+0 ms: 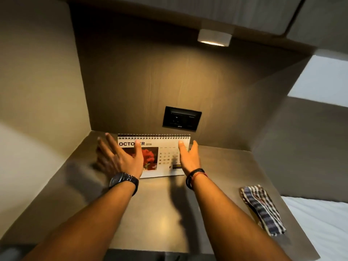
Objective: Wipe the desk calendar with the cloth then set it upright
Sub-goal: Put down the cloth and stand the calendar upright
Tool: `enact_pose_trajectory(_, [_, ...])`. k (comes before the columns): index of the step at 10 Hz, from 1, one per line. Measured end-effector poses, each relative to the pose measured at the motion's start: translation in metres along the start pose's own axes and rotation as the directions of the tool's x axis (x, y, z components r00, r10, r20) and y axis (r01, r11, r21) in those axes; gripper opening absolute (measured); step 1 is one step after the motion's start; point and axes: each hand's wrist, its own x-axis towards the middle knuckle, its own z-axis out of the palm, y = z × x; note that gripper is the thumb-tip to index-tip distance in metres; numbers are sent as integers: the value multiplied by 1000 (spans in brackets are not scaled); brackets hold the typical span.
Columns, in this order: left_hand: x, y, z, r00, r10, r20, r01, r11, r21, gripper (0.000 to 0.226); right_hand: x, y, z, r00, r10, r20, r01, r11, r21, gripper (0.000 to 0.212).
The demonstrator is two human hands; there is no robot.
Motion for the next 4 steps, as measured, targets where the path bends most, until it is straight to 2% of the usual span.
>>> enact_pose_trajectory(1, [10,-1,3,950,-226,217,271,940,-208,74,2,-4,9,999,40,2,-40,992,122,36])
enact_pose_trajectory(2, [16,2,3,946,-218,241,265,946,-188,63,-5,1,13,997,38,-73,-29,992,121,36])
enact_pose_trajectory(3, [30,2,5,930,-252,266,317,918,-238,61,-18,10,25,991,67,-119,-52,990,128,39])
enact_pose_trajectory(4, [38,3,2,921,-242,305,316,922,-221,68,-29,8,32,987,34,-159,-33,999,7,54])
